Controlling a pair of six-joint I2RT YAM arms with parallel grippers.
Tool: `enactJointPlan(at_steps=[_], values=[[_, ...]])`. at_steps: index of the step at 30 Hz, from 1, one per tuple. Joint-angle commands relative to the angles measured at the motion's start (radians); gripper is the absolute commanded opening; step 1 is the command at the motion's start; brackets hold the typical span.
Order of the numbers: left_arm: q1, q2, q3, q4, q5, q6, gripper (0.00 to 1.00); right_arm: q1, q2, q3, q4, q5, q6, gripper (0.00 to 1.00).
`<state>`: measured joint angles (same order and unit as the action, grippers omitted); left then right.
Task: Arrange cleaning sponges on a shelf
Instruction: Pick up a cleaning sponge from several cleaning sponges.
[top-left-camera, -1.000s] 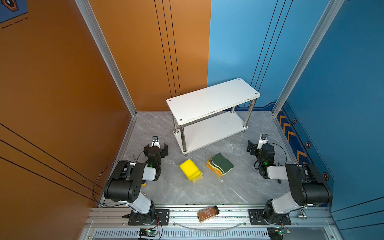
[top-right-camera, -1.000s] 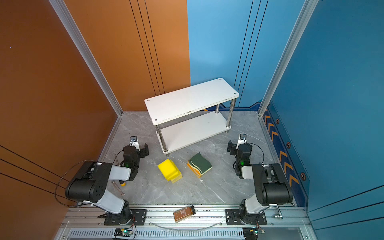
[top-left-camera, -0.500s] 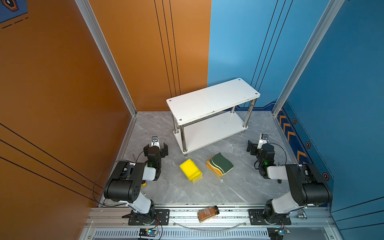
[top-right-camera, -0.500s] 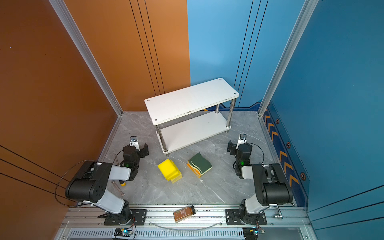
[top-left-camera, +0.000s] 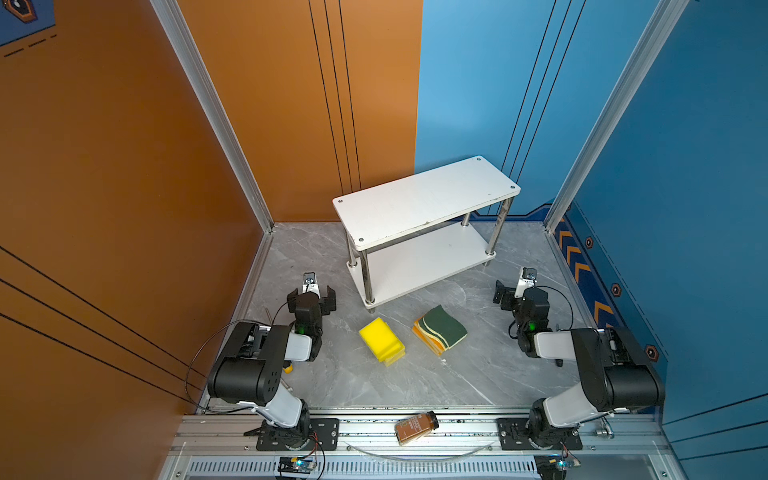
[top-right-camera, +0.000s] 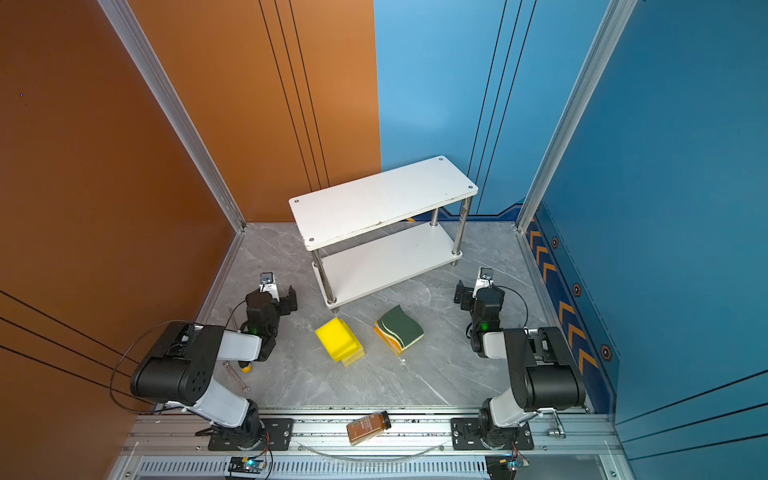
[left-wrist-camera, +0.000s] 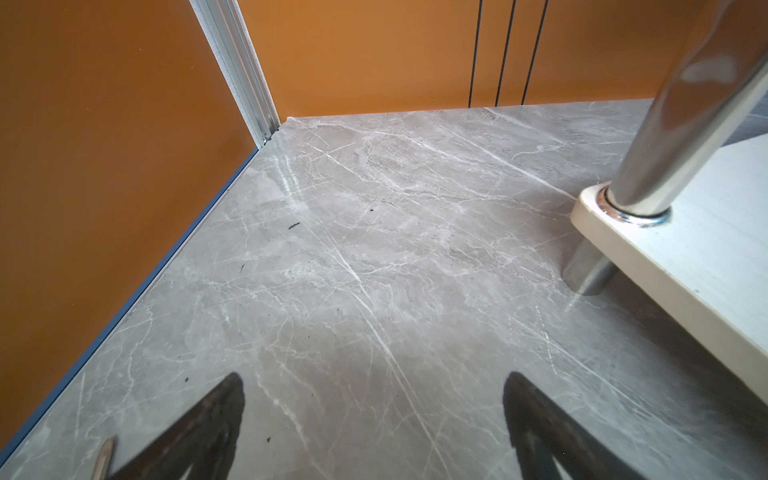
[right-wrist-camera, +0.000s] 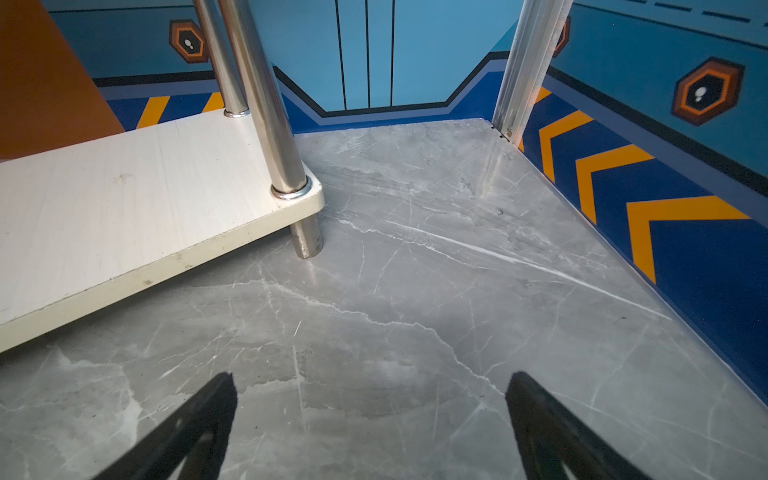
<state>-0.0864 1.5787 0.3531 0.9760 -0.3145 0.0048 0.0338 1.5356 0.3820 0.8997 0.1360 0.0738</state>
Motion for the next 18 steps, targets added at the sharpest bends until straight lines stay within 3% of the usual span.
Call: enactJointPlan(at_steps=[1,11,18], values=[[-0.004,-0.007,-0.002,0.022,-0.016,0.016,0.98,0.002,0.011,-0.010,0.013,0.011,-0.015,1.00],[-0.027,-0.004,-0.017,0.059,-0.063,0.025,0.98,0.011,0.003,-0.009,0.004,0.091,0.003,1.00],[-0.036,-0.024,-0.026,0.061,-0.099,0.026,0.98,0.011,-0.032,-0.001,-0.037,0.068,-0.006,1.00]])
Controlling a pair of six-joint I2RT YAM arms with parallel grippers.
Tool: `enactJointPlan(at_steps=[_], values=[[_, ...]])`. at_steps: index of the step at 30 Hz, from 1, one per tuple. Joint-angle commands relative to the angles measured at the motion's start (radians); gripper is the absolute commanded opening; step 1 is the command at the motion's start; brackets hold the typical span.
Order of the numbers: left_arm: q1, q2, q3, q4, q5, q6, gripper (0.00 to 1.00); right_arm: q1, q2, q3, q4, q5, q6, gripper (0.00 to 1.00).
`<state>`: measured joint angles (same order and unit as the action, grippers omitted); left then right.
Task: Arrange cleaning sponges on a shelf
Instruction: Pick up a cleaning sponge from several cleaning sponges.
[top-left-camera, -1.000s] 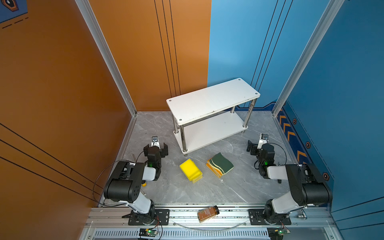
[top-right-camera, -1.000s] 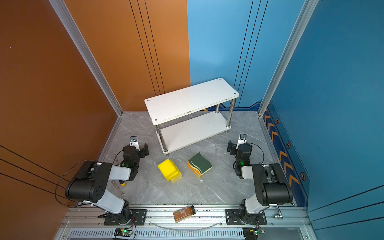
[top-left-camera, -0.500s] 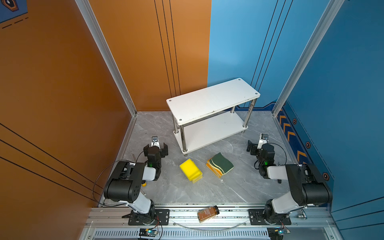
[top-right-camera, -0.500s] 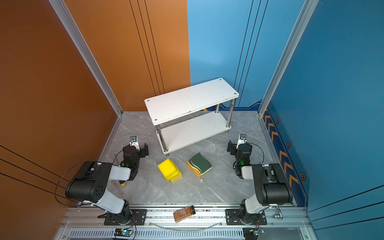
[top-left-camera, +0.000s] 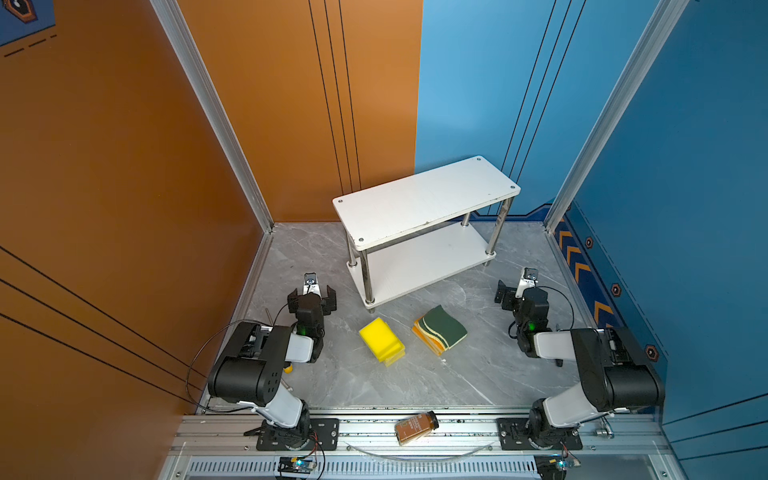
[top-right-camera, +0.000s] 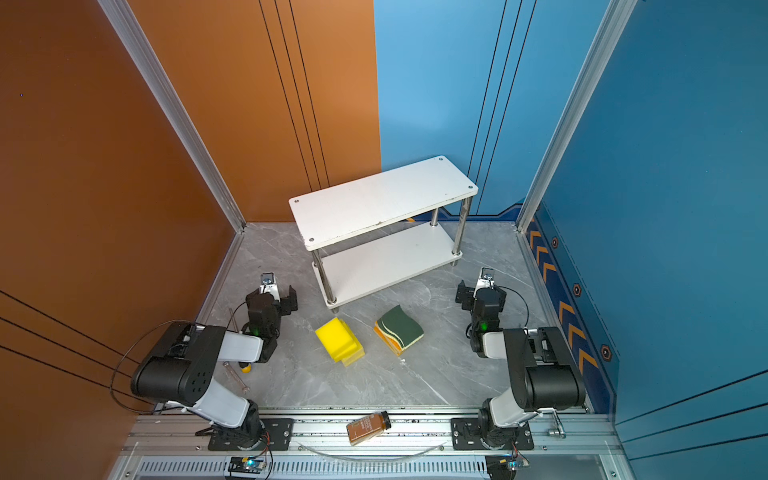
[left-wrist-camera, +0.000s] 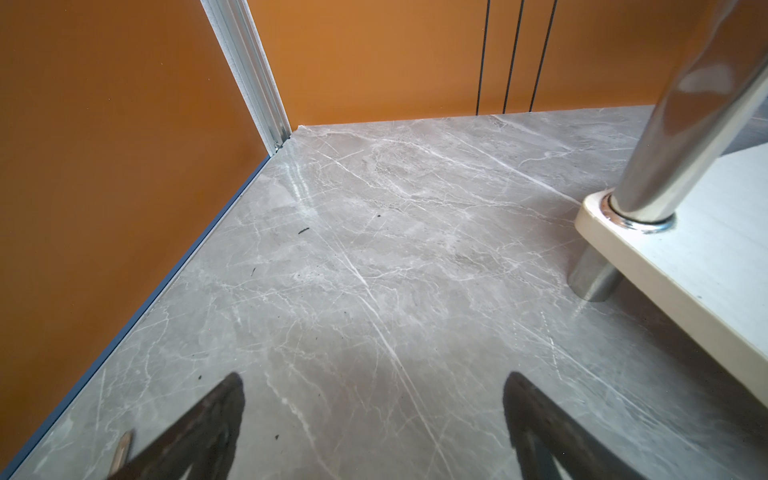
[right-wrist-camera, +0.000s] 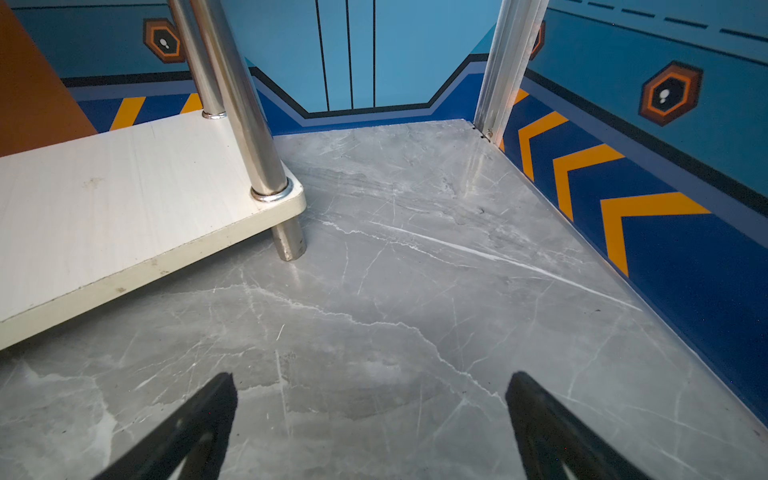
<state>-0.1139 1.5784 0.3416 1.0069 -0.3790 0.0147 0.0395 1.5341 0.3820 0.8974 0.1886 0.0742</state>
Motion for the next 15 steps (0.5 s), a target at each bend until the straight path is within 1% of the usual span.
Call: enactJointPlan(at_steps=[1,5,8,11,15], values=[[-0.009,-0.029,-0.017,0.031,-0.035,0.015,0.98,0.005,-0.042,0.005,-0.052,0.013,-0.006,1.00],[-0.009,-0.045,-0.030,0.044,-0.040,0.014,0.98,0.007,-0.108,0.044,-0.180,-0.012,-0.016,1.00],[-0.011,-0.048,-0.033,0.045,-0.040,0.014,0.98,0.007,-0.169,0.108,-0.342,-0.044,-0.016,1.00],[-0.010,-0.048,-0.032,0.045,-0.040,0.014,0.98,0.006,-0.222,0.198,-0.540,-0.144,-0.018,1.00],[-0.010,-0.047,-0.032,0.046,-0.038,0.013,0.98,0.009,-0.247,0.343,-0.796,-0.306,-0.029,1.00]])
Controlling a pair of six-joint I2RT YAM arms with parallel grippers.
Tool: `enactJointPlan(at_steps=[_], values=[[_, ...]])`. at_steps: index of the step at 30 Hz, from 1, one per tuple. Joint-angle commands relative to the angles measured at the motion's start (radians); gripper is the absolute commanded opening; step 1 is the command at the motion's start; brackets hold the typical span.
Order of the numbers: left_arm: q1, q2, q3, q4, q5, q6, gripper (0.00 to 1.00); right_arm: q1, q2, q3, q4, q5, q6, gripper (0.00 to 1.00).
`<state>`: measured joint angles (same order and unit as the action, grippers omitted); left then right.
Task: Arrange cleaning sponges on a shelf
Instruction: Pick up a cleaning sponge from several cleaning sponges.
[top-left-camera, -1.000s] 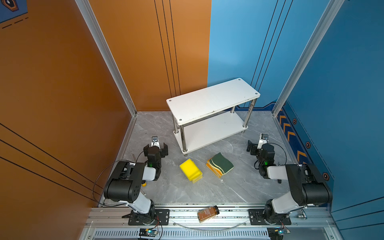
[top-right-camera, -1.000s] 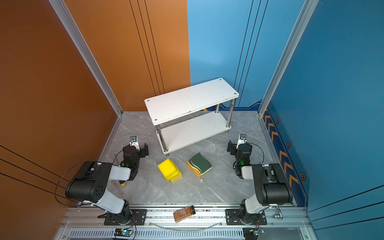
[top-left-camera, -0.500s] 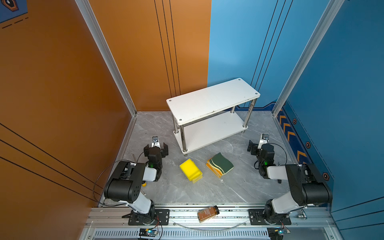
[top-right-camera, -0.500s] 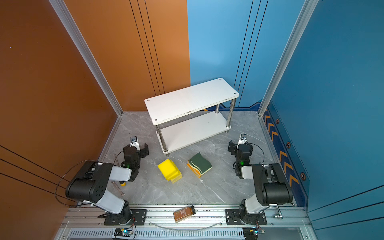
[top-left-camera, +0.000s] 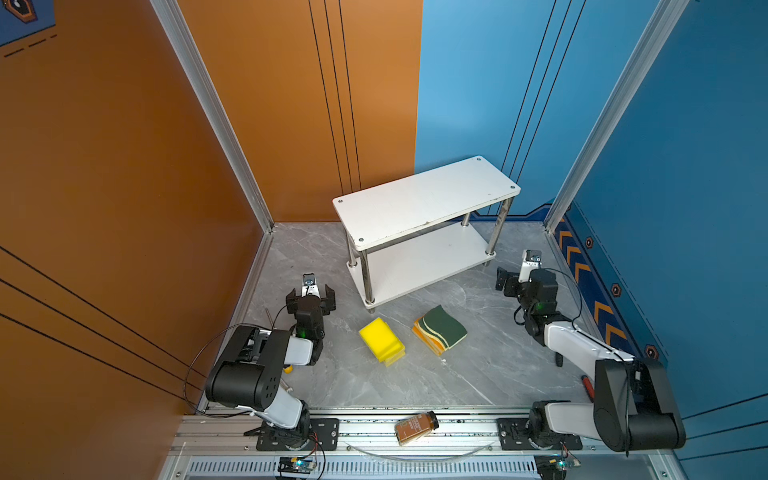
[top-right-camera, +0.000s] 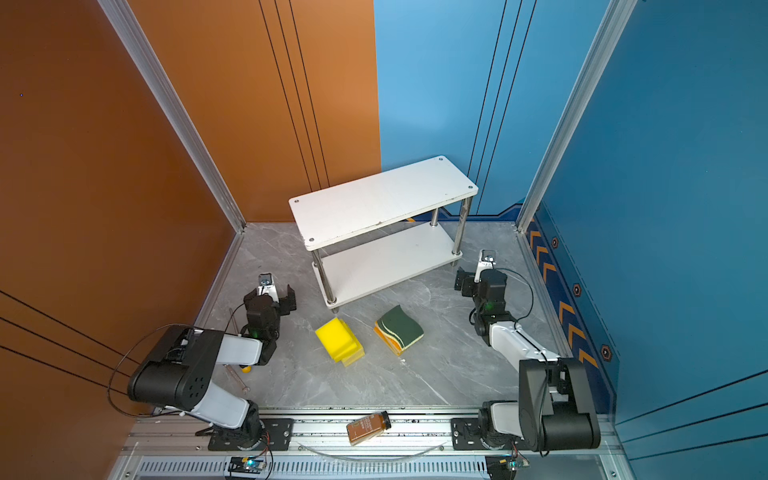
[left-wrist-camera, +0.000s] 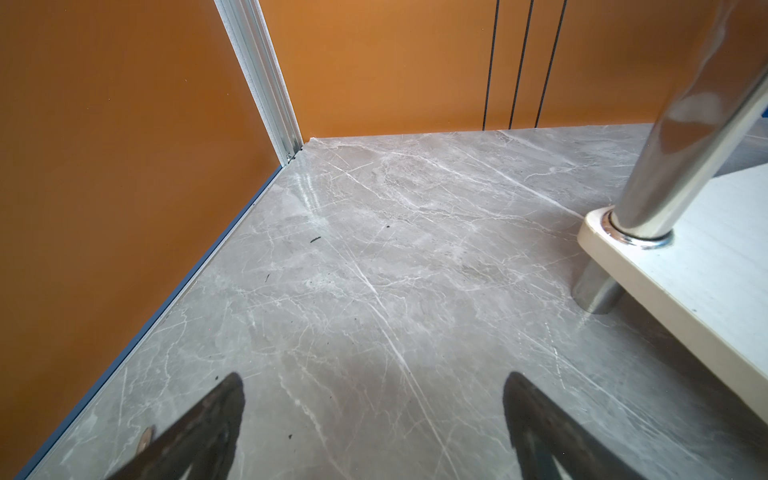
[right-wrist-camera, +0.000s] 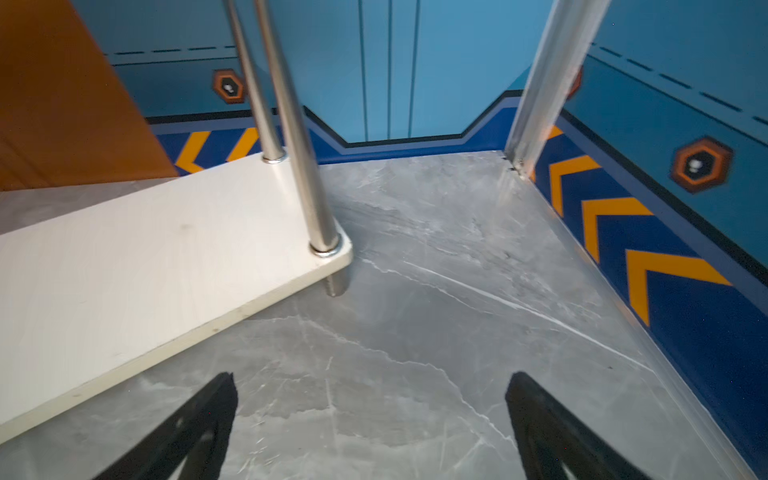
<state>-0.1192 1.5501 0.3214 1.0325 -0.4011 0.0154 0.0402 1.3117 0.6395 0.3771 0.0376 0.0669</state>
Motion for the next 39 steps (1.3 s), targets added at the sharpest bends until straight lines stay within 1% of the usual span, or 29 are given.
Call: enactJointPlan(at_steps=[1,3,7,8,9,13,15,18,20,23,26,29,32,35,39], values=[[-0.005,-0.020,-0.014,0.020,-0.017,0.013,0.98,0.011,-0.023,0.120,-0.335,-0.202,-0.025,1.00],[-0.005,-0.019,-0.011,0.020,-0.017,0.014,0.98,0.023,-0.019,0.177,-0.434,-0.288,-0.037,1.00],[-0.007,-0.031,-0.016,0.021,-0.027,0.016,0.98,0.076,-0.018,0.243,-0.564,-0.375,-0.079,1.00],[-0.017,-0.051,-0.017,0.013,-0.055,0.024,0.98,0.095,-0.020,0.254,-0.590,-0.394,-0.095,1.00],[-0.029,-0.081,-0.018,-0.009,-0.078,0.031,0.98,0.111,-0.024,0.258,-0.612,-0.405,-0.108,1.00],[-0.062,-0.220,-0.012,-0.123,-0.089,0.070,0.98,0.172,-0.054,0.248,-0.627,-0.425,-0.130,1.00],[-0.083,-0.300,-0.011,-0.168,-0.088,0.070,0.98,0.198,-0.070,0.235,-0.626,-0.430,-0.128,1.00],[-0.088,-0.429,0.016,-0.322,-0.038,0.010,0.98,0.228,-0.086,0.227,-0.637,-0.428,-0.126,1.00],[-0.091,-0.502,0.054,-0.467,0.001,-0.050,0.98,0.248,-0.091,0.226,-0.655,-0.416,-0.131,1.00],[-0.094,-0.575,0.098,-0.637,0.049,-0.139,0.98,0.274,-0.095,0.226,-0.676,-0.408,-0.137,1.00],[-0.098,-0.622,0.134,-0.761,0.106,-0.222,0.98,0.306,-0.097,0.222,-0.682,-0.391,-0.141,1.00],[-0.100,-0.647,0.180,-0.890,0.144,-0.327,0.98,0.343,-0.092,0.225,-0.684,-0.377,-0.134,1.00],[-0.100,-0.647,0.235,-0.999,0.206,-0.397,0.98,0.397,-0.094,0.237,-0.709,-0.346,-0.127,1.00],[-0.100,-0.640,0.271,-1.042,0.278,-0.468,0.98,0.451,-0.104,0.240,-0.715,-0.312,-0.121,1.00],[-0.101,-0.627,0.289,-1.041,0.360,-0.532,0.98,0.502,-0.118,0.232,-0.707,-0.258,-0.120,1.00]])
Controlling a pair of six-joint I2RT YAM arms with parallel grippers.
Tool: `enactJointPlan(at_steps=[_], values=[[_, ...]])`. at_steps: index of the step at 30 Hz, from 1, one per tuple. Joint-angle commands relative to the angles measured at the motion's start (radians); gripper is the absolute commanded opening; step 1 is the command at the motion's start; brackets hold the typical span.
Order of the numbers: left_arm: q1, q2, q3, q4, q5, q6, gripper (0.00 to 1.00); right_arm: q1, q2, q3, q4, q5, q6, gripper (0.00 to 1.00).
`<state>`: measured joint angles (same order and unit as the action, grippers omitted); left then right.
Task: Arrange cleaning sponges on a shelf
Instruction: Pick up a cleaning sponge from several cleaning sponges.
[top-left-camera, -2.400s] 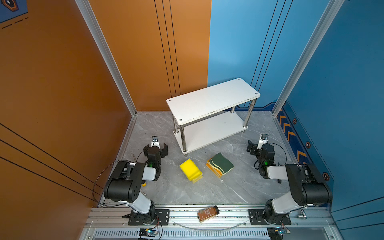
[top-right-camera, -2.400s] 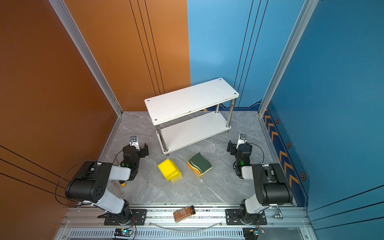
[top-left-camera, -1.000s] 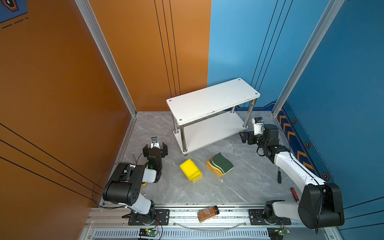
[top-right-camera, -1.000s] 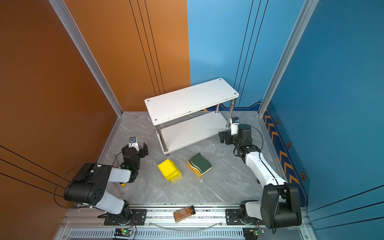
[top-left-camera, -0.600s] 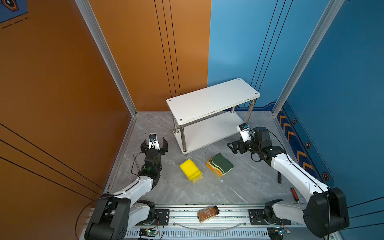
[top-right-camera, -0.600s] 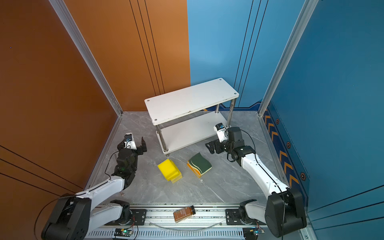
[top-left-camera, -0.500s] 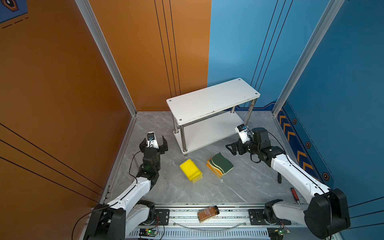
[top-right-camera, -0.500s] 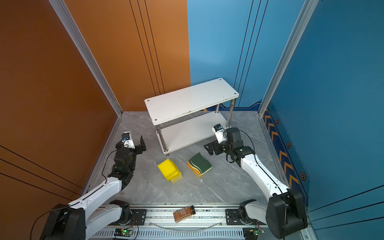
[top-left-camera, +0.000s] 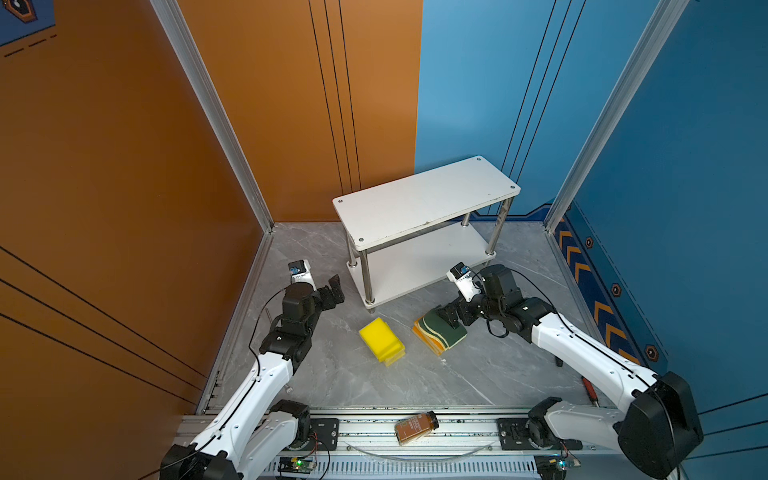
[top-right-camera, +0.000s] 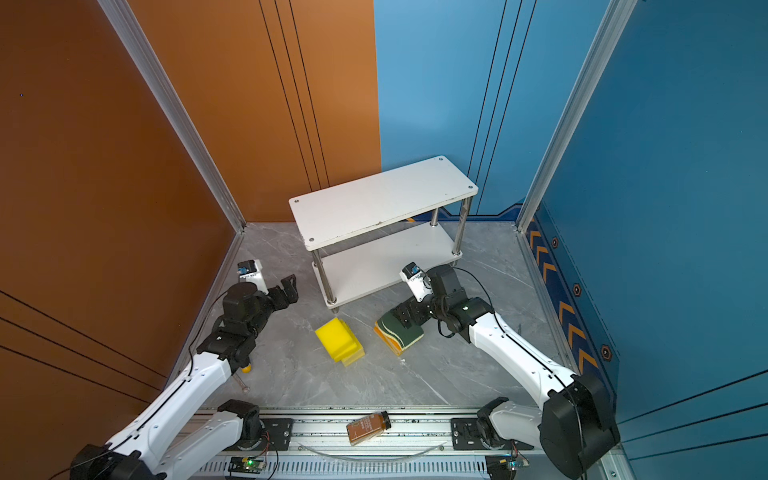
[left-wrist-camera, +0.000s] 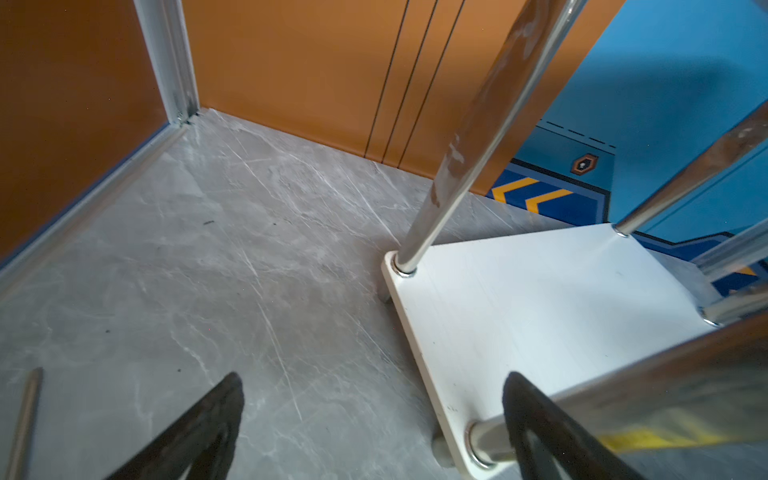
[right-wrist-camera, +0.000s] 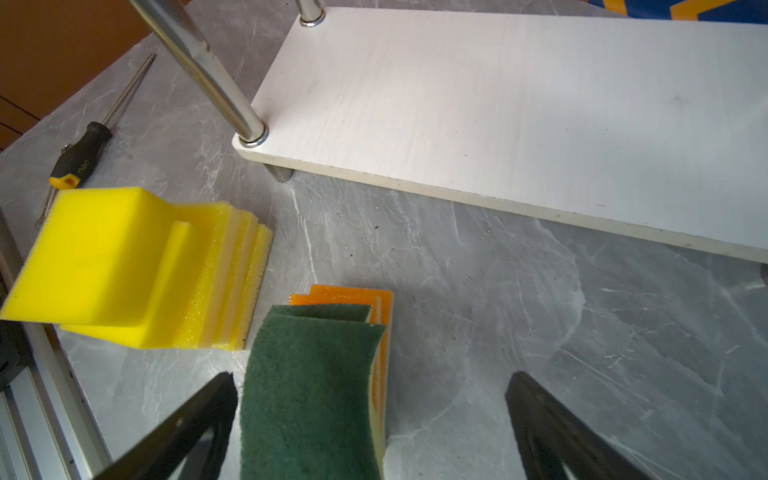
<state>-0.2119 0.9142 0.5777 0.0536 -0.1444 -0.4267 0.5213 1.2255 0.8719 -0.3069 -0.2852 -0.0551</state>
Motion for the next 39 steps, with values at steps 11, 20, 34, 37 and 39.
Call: enactJointPlan(at_steps=[11,20,34,37,39], values=[[-0.012,0.055,0.030,-0.067,0.125,-0.117,0.98,0.092,-0.025,-0.024,0.017,0.101,0.072,1.00],[-0.012,0.057,0.040,-0.110,0.101,-0.096,0.98,0.087,-0.040,-0.017,-0.051,0.144,0.058,1.00],[-0.012,0.089,0.049,-0.121,0.092,-0.088,0.98,0.098,-0.052,-0.014,-0.151,0.153,0.058,1.00],[-0.012,0.092,0.049,-0.118,0.094,-0.090,0.98,0.106,-0.039,-0.011,-0.167,0.157,0.055,1.00],[-0.011,0.095,0.050,-0.116,0.095,-0.091,0.98,0.114,-0.030,-0.009,-0.175,0.158,0.054,0.99]])
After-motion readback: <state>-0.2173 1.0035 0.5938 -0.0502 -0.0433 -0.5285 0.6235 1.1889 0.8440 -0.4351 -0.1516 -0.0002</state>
